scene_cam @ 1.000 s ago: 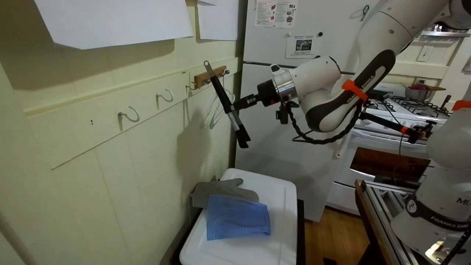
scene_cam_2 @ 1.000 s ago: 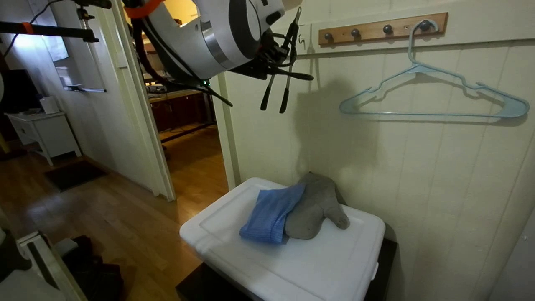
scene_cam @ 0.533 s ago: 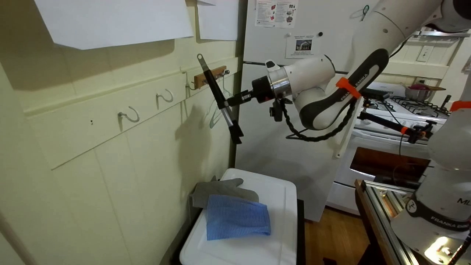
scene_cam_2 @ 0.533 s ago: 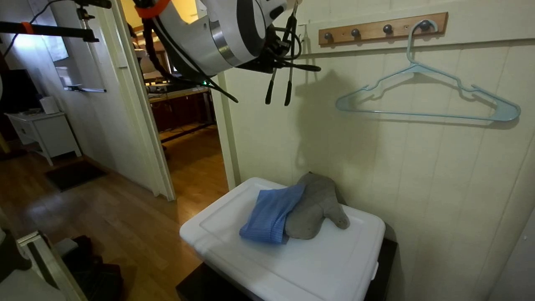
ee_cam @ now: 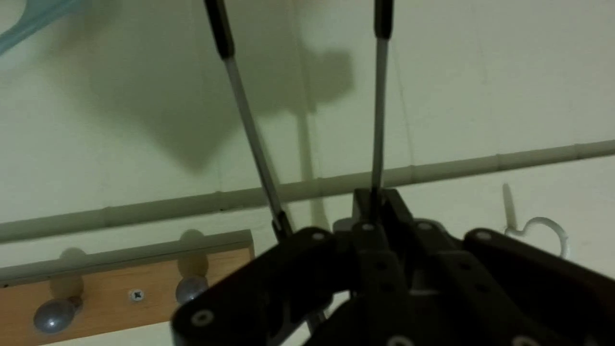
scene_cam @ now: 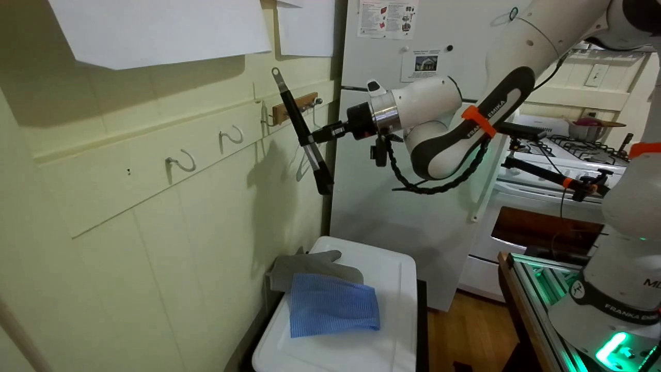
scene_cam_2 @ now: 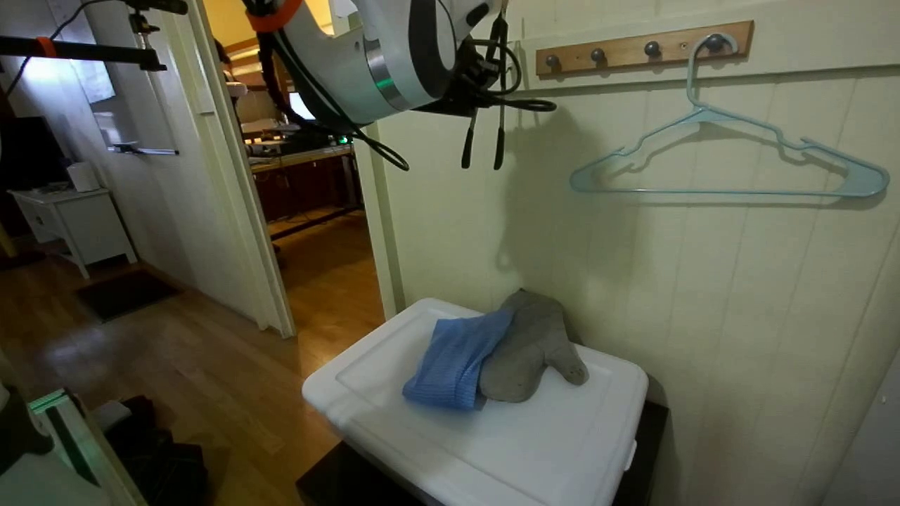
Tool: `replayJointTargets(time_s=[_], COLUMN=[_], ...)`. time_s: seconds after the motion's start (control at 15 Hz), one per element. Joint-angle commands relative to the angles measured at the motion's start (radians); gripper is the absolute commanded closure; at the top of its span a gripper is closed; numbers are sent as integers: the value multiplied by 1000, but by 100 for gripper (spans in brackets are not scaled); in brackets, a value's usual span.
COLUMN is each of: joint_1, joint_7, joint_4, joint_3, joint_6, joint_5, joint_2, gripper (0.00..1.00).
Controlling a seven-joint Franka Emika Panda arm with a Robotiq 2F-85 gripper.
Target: Hang the tongs on the first white hook from the right.
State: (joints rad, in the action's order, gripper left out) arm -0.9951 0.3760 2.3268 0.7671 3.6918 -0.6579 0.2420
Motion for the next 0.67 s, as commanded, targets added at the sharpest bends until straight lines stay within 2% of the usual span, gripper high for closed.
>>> replayJointTargets(time_s=[0.0,0.6], joint_1=[51,140], joint_7=[-77,-168], joint_4=[-29,-84], joint_3=[-23,-62], joint_6=[-4,-16], joint_5=[64,149], joint_2=[41,112], gripper=[98,98])
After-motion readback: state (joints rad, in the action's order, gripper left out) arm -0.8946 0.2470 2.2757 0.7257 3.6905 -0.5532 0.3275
